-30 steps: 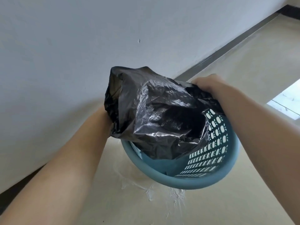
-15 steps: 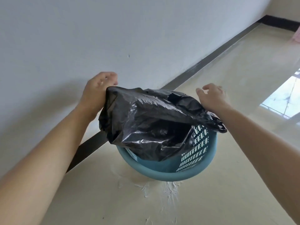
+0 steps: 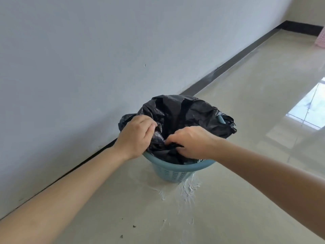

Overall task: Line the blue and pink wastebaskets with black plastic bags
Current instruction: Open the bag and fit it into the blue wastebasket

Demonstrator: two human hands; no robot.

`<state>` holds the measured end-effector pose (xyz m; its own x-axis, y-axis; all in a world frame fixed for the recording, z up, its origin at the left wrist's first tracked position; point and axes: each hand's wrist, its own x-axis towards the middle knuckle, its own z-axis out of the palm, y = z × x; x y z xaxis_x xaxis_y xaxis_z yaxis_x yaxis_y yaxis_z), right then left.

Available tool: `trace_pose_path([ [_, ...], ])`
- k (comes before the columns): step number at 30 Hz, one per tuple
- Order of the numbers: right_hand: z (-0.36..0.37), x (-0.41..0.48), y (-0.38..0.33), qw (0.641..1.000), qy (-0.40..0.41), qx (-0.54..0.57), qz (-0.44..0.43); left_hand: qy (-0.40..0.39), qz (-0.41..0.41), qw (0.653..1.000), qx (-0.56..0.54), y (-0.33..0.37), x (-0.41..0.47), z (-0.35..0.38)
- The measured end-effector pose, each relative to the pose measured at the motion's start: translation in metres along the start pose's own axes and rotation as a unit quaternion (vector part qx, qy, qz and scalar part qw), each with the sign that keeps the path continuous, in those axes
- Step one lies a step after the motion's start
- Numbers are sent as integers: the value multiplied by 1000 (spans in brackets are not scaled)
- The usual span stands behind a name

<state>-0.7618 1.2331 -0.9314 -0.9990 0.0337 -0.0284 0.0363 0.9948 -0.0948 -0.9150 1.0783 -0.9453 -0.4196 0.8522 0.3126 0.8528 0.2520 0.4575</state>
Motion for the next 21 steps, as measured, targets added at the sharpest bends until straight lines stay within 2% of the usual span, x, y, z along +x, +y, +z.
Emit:
trace_pose_path([
  [2, -6, 4, 7, 998, 28, -38, 43, -38, 47, 998, 31, -4, -10, -12],
  [4, -10, 6, 7, 989, 111, -14, 96, -37, 84, 993, 69, -9, -18, -20],
  [6, -12, 2, 1, 972, 187, 33, 140, 1, 114, 990, 87, -13, -24, -25],
  [9, -15, -7, -13, 956, 217, 125, 153, 75, 142, 980, 114, -17, -34, -27],
  [12, -15, -22, -36, 960, 228, 156, 49, 136, 167, 969, 122, -22, -53, -22],
  [14, -12, -33, -52, 967, 218, 125, -44, 134, 197, 962, 132, -28, -69, -17],
  [17, 1, -44, -68, 978, 135, 58, -146, 65, 219, 957, 179, -42, -85, -10],
  [19, 14, -47, -74, 980, 68, -38, -183, -20, 217, 948, 232, -51, -89, -4],
  [21, 25, -50, -83, 970, 13, -146, -192, -94, 176, 949, 244, -56, -92, 3],
])
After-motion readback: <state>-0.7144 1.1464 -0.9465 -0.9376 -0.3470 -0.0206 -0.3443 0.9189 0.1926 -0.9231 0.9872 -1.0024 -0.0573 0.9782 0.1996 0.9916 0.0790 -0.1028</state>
